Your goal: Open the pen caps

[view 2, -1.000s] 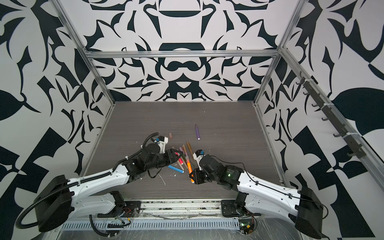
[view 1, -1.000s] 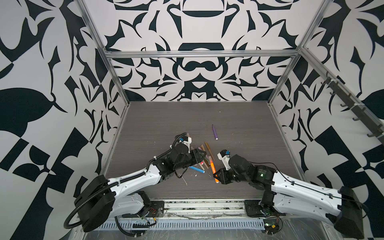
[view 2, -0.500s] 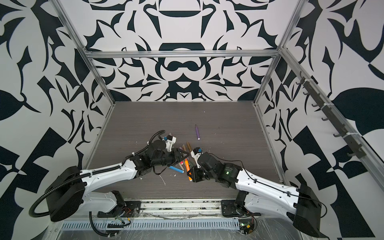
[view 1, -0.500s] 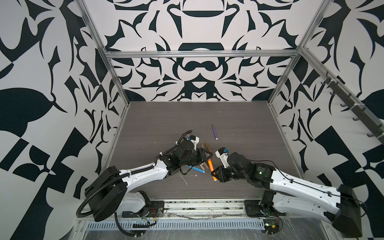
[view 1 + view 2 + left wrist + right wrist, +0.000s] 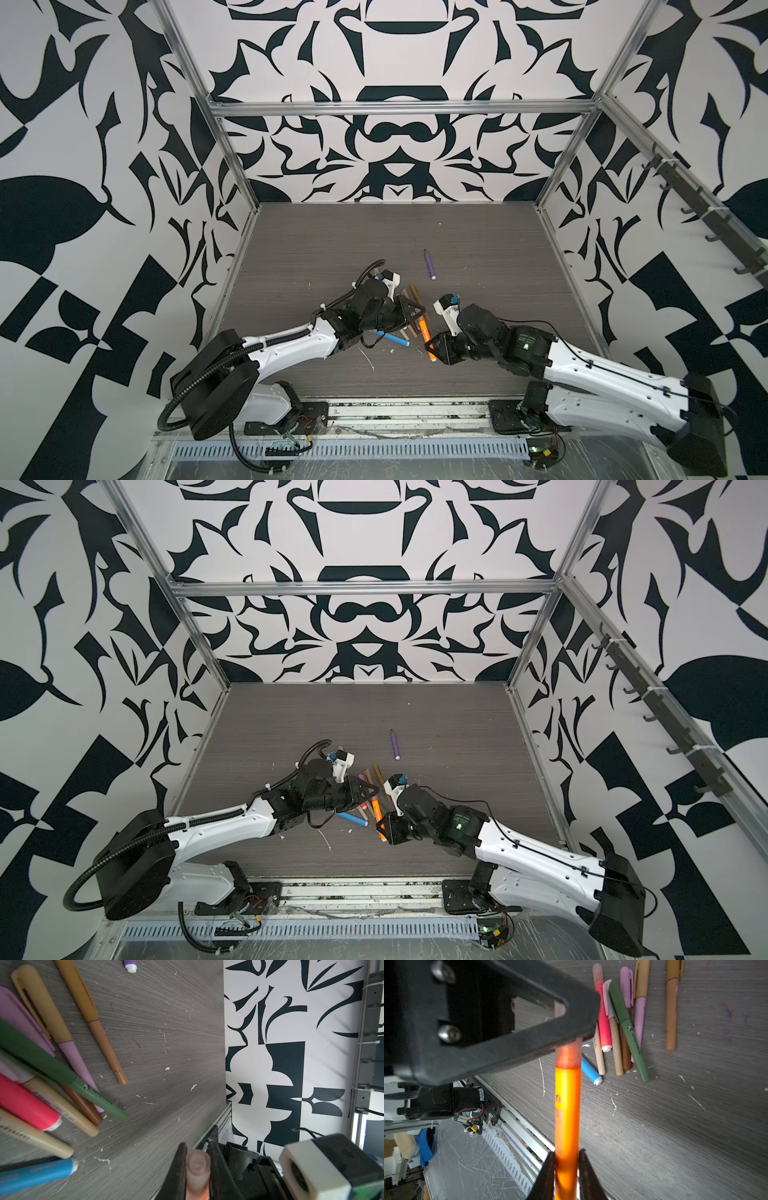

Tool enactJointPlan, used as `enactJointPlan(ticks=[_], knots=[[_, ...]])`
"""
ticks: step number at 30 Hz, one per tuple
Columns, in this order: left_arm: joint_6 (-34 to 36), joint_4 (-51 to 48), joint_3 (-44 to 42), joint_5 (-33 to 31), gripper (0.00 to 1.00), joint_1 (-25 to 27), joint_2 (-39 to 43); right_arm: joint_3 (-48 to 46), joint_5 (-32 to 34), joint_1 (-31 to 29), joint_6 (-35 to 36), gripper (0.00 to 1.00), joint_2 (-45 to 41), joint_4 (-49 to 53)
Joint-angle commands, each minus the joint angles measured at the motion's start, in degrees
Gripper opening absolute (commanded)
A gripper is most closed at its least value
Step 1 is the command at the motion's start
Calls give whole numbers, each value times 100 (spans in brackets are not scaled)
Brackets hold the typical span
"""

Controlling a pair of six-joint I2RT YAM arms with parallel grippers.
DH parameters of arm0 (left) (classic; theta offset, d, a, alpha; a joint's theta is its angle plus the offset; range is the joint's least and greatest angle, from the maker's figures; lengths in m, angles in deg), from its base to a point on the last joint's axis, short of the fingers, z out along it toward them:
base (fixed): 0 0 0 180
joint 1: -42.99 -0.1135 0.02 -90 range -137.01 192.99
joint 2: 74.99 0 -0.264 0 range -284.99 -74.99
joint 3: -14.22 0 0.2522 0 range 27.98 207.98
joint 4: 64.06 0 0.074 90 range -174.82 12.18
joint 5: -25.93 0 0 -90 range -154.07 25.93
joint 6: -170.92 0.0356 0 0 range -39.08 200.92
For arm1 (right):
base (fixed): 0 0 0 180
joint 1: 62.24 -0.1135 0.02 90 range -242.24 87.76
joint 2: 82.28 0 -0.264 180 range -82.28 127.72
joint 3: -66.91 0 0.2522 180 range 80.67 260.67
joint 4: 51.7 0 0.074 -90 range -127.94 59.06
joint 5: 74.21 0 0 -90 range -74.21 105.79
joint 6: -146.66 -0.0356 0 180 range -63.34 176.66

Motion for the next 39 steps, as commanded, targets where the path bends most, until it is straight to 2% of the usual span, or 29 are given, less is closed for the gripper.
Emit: enactJointPlan(ticks=[1, 13, 14, 15, 16, 17, 18, 21, 26, 28, 29, 32, 36, 39], knots=[[-6, 66, 150, 89, 0, 18, 100, 291, 117, -1, 72, 28, -39, -46], [-57, -60, 115, -136, 0, 17, 316, 248, -44, 5, 29, 29, 335, -349], [-55, -60, 101, -180, 0, 9, 335, 232, -43, 4, 15, 27, 335, -349], [-34, -74, 92, -228, 0, 9, 356, 213, -36, 6, 11, 19, 331, -350], [-12, -107, 103, -259, 0, -7, 357, 188, -10, 6, -11, 5, 306, -333], [29, -165, 117, -272, 0, -45, 356, 170, 36, 6, -37, 0, 276, -288], [89, -226, 141, -251, 0, -120, 358, 155, 100, 5, -56, 0, 244, -215], [466, -649, 426, 34, 0, -780, 315, 43, 203, 6, -155, 0, 134, -29], [1901, -2300, 2027, 699, 0, -3128, -378, -469, 60, 10, -521, 0, -112, -319], [2219, -2673, 2577, 922, 0, -3521, -700, -427, 190, 41, -507, 0, -186, -189], [2366, -2853, 2770, 969, 0, -3559, -797, -348, 268, 104, -410, 0, -193, -72], [2703, -3049, 2919, 892, 0, -3560, -988, -34, 107, 757, 16, 0, -11, 153], [3311, -3626, 3046, 665, 0, -3578, -1337, 241, -832, 2421, 636, 0, 612, -80], [3688, -3987, 3196, 585, 0, -3590, -1753, 667, -1104, 3351, 1318, 0, 1480, -303]])
